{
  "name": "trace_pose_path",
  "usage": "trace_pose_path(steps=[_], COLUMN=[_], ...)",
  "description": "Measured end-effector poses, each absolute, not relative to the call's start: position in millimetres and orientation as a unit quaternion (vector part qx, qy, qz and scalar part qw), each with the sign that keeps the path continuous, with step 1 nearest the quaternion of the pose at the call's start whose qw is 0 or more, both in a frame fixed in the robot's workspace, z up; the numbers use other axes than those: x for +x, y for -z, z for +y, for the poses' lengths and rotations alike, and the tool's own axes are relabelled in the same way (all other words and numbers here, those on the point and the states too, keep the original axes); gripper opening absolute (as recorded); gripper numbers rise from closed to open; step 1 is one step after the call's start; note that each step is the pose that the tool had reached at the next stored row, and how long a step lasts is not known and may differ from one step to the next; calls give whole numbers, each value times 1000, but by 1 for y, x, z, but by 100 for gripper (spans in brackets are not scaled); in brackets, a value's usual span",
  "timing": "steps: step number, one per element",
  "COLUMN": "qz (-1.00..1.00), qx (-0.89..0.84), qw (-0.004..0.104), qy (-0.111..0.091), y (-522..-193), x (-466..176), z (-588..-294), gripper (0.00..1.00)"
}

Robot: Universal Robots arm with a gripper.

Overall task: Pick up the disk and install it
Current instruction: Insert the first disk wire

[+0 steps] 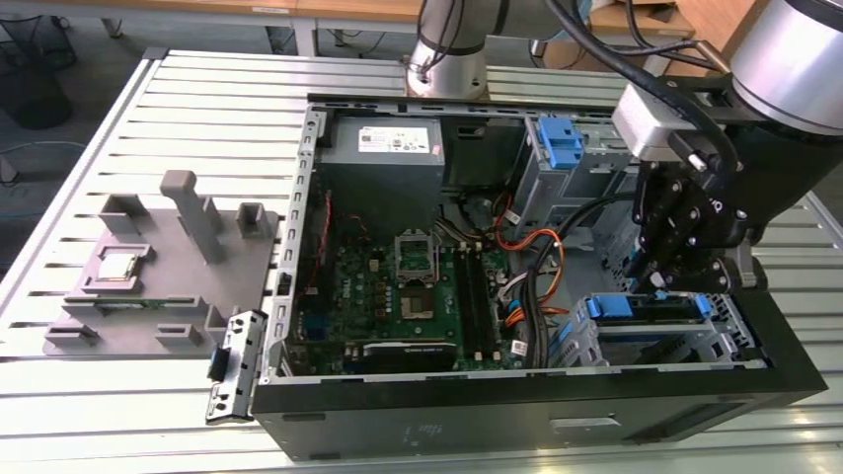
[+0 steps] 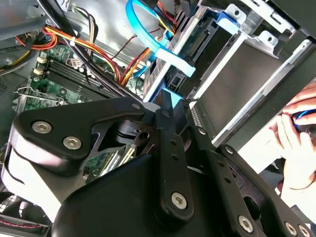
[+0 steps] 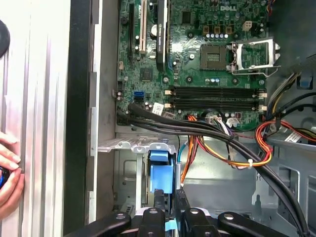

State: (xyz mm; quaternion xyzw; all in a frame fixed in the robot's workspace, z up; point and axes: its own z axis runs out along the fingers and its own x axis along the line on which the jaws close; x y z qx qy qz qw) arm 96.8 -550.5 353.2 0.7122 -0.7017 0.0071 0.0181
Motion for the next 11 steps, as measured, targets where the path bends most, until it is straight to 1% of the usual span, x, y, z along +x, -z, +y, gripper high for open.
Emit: trace_pose_path(steps=[11], qz=[-702], qx=[712], qw=[18], qy=[-7], y=[-353], x=[116], z=[-549], gripper=[24])
